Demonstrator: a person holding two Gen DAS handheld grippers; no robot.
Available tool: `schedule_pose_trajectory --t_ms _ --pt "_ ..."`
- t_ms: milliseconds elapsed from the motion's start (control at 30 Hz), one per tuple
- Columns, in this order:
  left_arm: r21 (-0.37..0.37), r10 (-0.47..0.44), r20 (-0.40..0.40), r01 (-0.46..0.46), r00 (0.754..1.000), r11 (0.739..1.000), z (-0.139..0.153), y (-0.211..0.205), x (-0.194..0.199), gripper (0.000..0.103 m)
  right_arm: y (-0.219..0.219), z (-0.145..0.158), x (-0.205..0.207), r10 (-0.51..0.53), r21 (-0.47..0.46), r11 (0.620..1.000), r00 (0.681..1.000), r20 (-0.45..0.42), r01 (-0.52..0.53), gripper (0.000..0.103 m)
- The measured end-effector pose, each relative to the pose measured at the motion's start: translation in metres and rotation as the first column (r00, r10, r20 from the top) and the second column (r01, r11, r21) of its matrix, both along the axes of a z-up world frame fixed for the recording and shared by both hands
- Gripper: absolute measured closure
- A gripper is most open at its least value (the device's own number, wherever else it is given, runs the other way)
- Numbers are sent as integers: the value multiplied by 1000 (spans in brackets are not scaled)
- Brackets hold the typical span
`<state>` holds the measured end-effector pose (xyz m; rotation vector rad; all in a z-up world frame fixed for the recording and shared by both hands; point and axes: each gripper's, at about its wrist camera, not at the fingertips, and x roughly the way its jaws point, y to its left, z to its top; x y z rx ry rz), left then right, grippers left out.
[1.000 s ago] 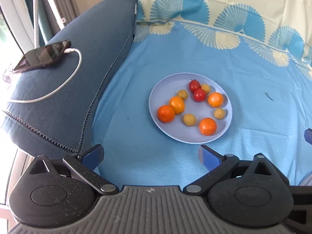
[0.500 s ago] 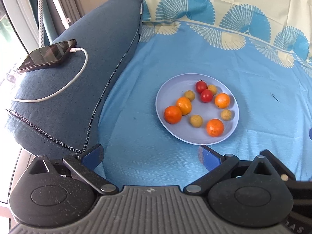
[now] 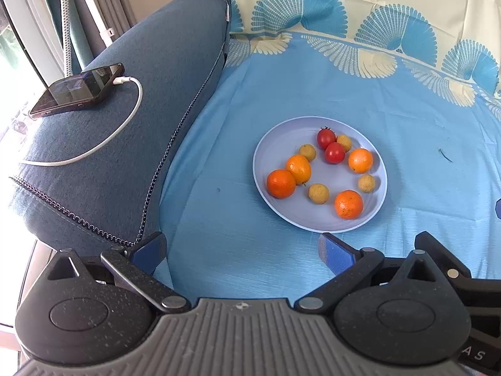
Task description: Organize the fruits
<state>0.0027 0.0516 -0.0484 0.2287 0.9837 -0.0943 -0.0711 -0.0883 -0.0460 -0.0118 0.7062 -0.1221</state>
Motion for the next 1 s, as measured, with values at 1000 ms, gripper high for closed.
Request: schedule_pose_trajectory --t_ms 1000 --pt "40 13 -18 -13 1000 999 -12 -7 15 0 -9 -10 15 -1 35 999 1000 -20 1 1"
